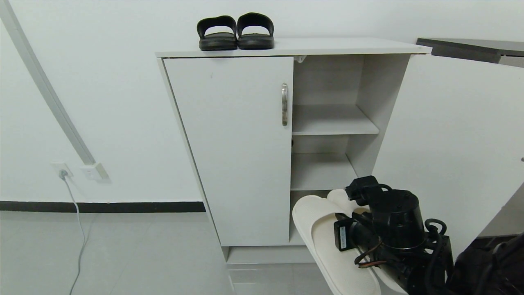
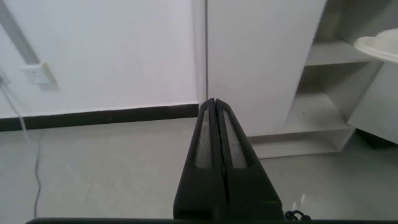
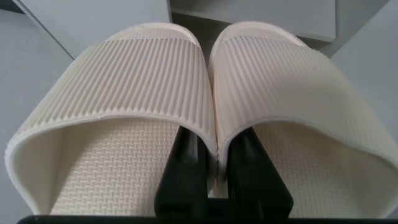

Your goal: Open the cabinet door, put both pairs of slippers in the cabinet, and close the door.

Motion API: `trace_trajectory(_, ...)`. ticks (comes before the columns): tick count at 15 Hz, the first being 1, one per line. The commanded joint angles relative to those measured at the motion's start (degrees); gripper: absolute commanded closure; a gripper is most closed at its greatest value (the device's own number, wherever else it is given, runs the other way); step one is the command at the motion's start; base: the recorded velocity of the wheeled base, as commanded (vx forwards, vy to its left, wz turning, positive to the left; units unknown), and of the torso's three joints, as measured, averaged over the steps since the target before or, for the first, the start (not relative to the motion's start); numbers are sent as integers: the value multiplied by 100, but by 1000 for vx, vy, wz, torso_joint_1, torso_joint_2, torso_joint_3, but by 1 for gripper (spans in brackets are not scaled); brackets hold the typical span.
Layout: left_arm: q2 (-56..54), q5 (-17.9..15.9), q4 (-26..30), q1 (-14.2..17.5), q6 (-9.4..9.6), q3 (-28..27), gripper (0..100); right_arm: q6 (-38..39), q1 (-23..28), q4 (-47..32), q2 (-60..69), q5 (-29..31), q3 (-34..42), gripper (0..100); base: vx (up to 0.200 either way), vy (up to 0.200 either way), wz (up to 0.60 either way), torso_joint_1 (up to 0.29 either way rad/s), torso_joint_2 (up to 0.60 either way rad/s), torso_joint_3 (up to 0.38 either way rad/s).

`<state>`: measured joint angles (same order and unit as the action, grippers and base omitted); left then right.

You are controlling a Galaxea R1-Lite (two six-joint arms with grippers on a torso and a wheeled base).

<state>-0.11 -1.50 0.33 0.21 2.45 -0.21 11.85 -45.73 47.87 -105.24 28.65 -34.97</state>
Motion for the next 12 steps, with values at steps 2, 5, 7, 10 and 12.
trace_trajectory(2, 20, -26, 2, -3, -8, 3, 100, 2, -173, 3, 12, 0, -36, 100, 0, 0, 0, 0, 0, 0)
trace_trajectory(5, 11, -8, 2, -3, -104, 3, 100, 37, -261, -59, -207, 651, -625, 100, 0, 0, 0, 0, 0, 0)
trace_trajectory(7, 11, -8, 2, -3, -96, 3, 100, 213, -261, -68, -515, 1055, -994, 100, 0, 0, 0, 0, 0, 0)
trace_trajectory(10, 11, -8, 2, -3, -96, 3, 100, 239, -253, -85, -673, 1222, -1099, 100, 0, 0, 0, 0, 0, 0)
trace_trajectory(12, 20, -8, 2, -3, -104, 3, 100, 239, -244, -85, -743, 1310, -1126, 100, 0, -200, 0, -2, 5, 5)
